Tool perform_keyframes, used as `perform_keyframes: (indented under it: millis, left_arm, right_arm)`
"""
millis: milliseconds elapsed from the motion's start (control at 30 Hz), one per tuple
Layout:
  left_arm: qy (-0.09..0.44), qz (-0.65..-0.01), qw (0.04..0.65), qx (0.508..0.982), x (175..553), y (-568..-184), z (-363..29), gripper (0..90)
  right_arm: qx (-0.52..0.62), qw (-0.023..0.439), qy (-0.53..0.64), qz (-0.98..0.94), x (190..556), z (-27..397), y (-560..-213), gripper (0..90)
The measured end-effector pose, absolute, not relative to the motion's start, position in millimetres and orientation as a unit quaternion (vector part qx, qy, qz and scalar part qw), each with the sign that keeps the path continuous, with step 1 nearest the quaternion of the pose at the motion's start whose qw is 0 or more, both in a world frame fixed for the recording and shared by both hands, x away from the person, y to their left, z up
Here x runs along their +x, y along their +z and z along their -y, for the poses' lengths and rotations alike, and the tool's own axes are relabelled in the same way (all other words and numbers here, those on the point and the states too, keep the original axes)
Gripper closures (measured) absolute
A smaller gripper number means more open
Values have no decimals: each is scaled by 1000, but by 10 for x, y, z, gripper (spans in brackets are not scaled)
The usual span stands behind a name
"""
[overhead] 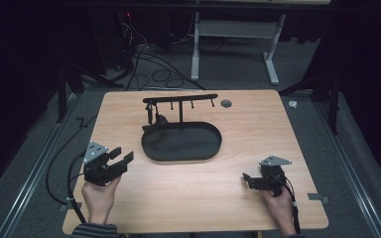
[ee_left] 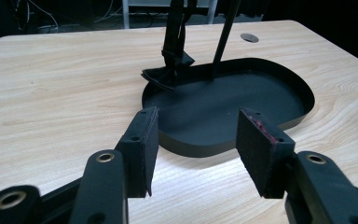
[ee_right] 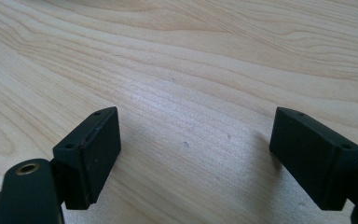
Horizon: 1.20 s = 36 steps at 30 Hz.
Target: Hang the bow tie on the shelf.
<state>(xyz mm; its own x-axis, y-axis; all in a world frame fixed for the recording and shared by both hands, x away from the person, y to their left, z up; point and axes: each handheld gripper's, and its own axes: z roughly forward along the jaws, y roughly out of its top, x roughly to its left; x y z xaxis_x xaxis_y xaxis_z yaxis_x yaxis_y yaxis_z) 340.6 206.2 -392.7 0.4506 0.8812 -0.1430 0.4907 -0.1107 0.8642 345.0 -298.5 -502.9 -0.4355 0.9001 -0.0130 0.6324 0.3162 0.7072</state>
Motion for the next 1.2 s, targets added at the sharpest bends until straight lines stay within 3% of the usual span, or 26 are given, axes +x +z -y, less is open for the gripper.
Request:
perform_keyframes:
  millis: [1200]
  left_arm:
    - [172,-494,450,724,3308,-4334,-1963,488]
  right_arm:
    - [489,208,321,-784,3449,2985,-5029,176]
